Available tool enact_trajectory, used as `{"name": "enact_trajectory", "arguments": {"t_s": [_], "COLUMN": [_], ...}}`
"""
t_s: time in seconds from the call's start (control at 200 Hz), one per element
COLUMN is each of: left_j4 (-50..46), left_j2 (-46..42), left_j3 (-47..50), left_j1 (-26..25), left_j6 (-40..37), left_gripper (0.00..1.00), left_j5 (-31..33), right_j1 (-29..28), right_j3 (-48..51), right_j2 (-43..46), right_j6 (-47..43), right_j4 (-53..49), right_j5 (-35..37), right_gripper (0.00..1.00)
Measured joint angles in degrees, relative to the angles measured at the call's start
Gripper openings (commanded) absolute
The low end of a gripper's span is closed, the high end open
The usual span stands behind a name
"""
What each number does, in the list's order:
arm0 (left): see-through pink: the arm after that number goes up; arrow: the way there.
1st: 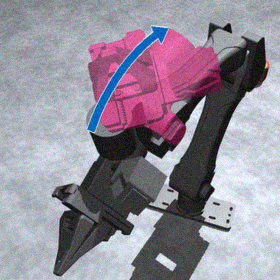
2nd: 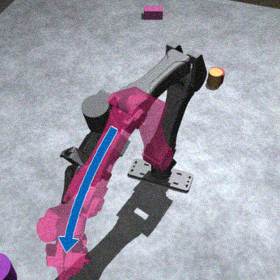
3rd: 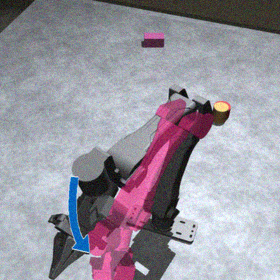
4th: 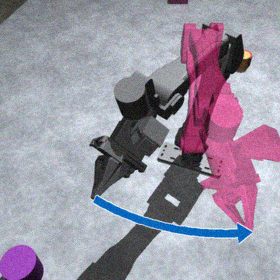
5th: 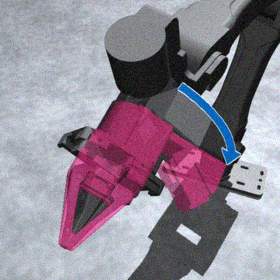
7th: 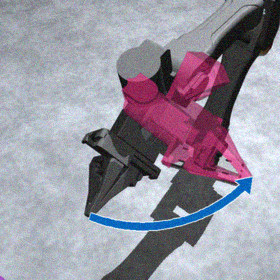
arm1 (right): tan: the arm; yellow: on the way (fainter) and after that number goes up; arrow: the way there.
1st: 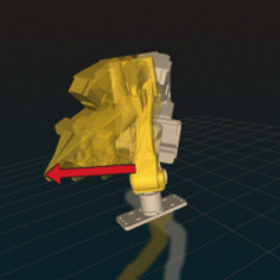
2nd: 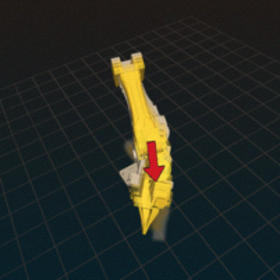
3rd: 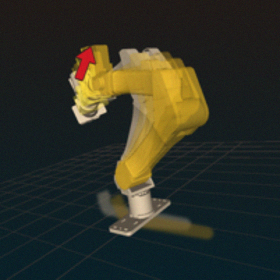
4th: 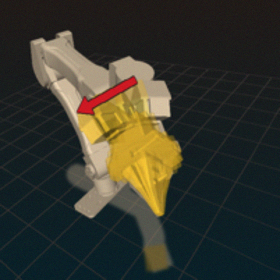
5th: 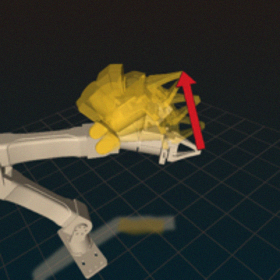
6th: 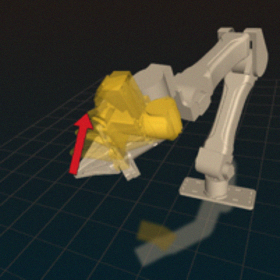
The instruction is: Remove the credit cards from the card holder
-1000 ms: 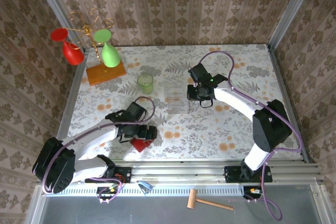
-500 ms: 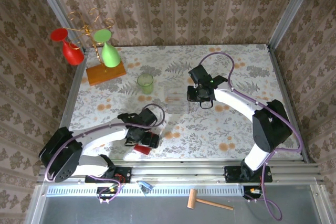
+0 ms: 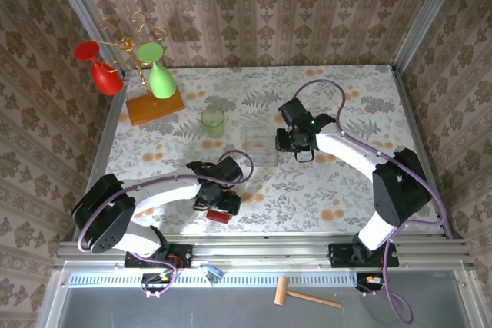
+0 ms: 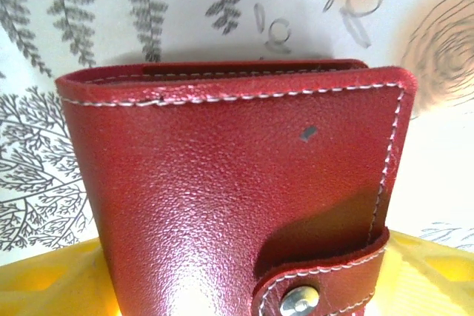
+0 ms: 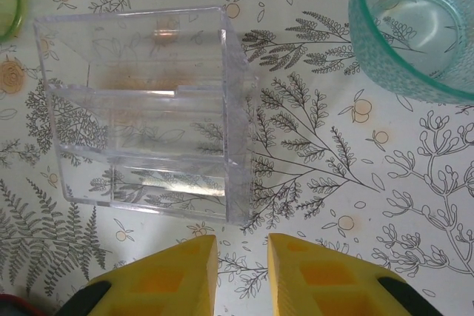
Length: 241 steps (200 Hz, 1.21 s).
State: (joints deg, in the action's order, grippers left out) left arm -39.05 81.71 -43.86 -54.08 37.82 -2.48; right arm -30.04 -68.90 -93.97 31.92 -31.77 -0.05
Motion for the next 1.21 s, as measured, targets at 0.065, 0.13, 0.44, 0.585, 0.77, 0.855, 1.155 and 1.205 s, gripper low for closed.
{"name": "enact_trajectory", "arguments": {"t_s": [0.065, 0.13, 0.44, 0.585, 0.77, 0.855, 1.155, 1.205], "left_j4": [-0.02, 0.04, 3.41, 5.25, 5.22, 5.22, 4.72, 4.79], "left_j2": [0.00, 0.09, 4.79, 8.24, 13.99, 16.13, 17.99, 17.97], "left_j3": [-1.11, -2.29, -6.08, -8.02, -13.27, -15.13, -17.29, -17.64], "left_j1": [-0.42, -0.96, -3.89, -5.95, -7.37, -7.54, -7.34, -7.23], "left_j6": [0.66, 1.60, 9.18, 14.12, 17.49, 18.16, 18.95, 18.95], "left_gripper": [0.80, 0.79, 0.77, 0.77, 0.77, 0.78, 0.87, 0.87], "left_j5": [0.28, 0.59, 1.86, 2.93, 3.43, 3.43, 3.17, 3.15], "right_j1": [0.17, 0.46, 2.08, 2.29, 3.37, 4.09, 4.72, 4.72], "right_j3": [0.04, 0.13, 2.08, 3.21, 4.68, 5.64, 7.98, 8.39], "right_j2": [0.20, 0.20, 1.44, 2.91, 4.50, 5.46, 6.51, 6.64], "right_j6": [-0.04, -0.22, -1.99, -3.23, -4.55, -4.81, -4.96, -4.94], "right_j4": [0.28, 0.44, 1.62, 2.10, 2.89, 3.58, 4.92, 4.94], "right_j5": [-0.11, -0.44, -2.86, -4.37, -6.27, -6.88, -8.26, -8.55], "right_gripper": [0.24, 0.24, 0.24, 0.24, 0.24, 0.24, 0.24, 0.24]}}
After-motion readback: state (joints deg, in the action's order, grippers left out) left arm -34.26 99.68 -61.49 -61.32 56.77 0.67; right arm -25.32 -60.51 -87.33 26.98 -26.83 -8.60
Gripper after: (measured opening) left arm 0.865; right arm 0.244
